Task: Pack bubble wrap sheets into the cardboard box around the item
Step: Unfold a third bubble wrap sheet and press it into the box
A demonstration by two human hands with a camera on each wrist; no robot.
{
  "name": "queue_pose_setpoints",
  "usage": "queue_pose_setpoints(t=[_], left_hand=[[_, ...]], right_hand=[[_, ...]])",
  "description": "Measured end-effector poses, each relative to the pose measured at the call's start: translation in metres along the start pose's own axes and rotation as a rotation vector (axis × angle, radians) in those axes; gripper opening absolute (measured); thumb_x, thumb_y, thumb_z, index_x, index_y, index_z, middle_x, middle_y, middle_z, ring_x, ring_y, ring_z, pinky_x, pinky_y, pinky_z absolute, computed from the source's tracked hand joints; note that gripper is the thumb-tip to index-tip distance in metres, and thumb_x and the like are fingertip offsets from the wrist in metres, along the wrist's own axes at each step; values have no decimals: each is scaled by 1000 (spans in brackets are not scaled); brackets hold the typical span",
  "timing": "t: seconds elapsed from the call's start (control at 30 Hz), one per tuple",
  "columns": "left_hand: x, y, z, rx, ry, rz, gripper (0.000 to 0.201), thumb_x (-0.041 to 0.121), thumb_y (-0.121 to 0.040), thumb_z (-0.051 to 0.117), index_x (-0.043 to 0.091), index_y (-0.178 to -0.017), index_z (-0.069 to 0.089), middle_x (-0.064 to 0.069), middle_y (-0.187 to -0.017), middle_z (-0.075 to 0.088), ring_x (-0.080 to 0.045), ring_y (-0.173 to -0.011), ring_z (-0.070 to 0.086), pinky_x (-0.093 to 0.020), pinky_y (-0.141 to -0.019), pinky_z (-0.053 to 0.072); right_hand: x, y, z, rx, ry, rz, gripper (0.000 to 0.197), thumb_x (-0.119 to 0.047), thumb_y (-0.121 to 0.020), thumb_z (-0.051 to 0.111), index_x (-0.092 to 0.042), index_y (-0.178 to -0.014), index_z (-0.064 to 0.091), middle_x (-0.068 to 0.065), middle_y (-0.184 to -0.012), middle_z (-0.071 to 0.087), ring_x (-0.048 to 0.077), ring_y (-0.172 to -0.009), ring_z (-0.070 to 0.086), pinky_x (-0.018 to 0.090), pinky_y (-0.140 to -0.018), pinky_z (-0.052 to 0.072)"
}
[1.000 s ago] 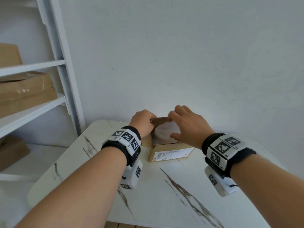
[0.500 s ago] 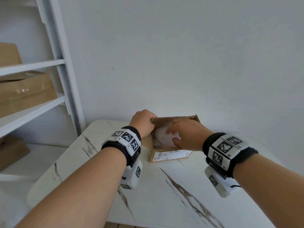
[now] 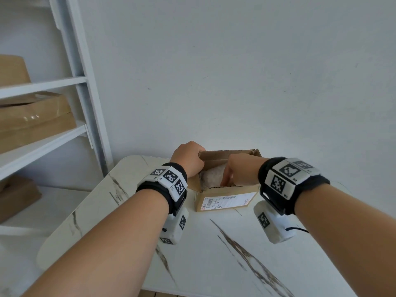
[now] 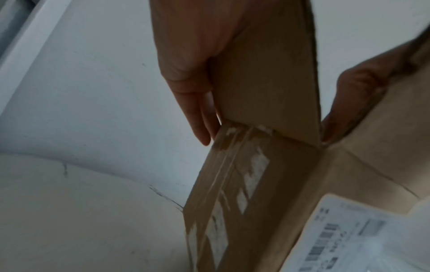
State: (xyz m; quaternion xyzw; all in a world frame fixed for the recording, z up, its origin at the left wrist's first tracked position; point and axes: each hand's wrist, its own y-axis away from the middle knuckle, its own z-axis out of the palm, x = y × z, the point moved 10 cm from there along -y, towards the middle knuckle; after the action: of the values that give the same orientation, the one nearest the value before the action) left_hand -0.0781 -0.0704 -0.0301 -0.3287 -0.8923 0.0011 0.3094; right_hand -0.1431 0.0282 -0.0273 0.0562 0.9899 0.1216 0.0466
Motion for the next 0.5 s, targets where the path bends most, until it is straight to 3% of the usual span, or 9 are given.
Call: queue_pose_setpoints(t=[0.07, 0.13, 0.2, 0.33, 0.43, 0.5], left_hand=[[3, 2, -3, -1, -21, -21, 5, 22, -78, 66, 18, -78, 69, 1, -80, 69, -22, -81, 64, -25, -64, 45], [5, 2, -5, 11, -53, -30, 37, 38, -73, 73, 29, -108, 66, 11, -105, 67, -16, -97, 62, -27, -77, 46], [9, 3, -10, 50, -65, -14, 62, 38, -71, 77, 32, -128, 51, 10, -120, 56, -14, -107, 56, -29, -83, 46], [12, 6, -15, 124, 25, -3, 59, 15, -71, 71, 27, -122, 44, 0, -123, 46, -17, -99, 53, -32, -78, 50], [0, 10, -22, 178, 159, -99, 55, 11, -72, 65, 25, -120, 42, 0, -120, 41, -19, -94, 53, -31, -77, 47], [-9, 11, -22, 160, 236, -171, 59, 11, -74, 61, 25, -127, 39, 0, -120, 43, -19, -95, 53, -33, -80, 49]], right_hand=[[1, -2, -2, 10, 5, 10, 45, -3, -91, 42, -29, -107, 75, -14, -107, 69, 9, -91, 56, 13, -71, 43], [5, -5, -3, 7, -2, 28, 46, -3, -93, 40, -29, -112, 73, -11, -106, 67, 10, -91, 55, 10, -64, 38], [11, -10, -3, -5, -12, 70, 36, -9, -96, 43, -22, -119, 69, -3, -111, 66, 13, -92, 54, 12, -60, 36], [26, -21, -4, 49, -162, 103, 31, -12, -96, 46, -6, -119, 65, 2, -98, 55, 15, -89, 48, 11, -58, 33], [39, -24, -2, 132, -550, 130, 27, -10, -93, 50, 1, -110, 67, 8, -95, 62, 17, -84, 56, 16, -70, 44], [49, -18, -7, 245, -736, 141, 24, -8, -91, 49, -6, -98, 71, 7, -91, 72, 15, -80, 65, 22, -81, 52]])
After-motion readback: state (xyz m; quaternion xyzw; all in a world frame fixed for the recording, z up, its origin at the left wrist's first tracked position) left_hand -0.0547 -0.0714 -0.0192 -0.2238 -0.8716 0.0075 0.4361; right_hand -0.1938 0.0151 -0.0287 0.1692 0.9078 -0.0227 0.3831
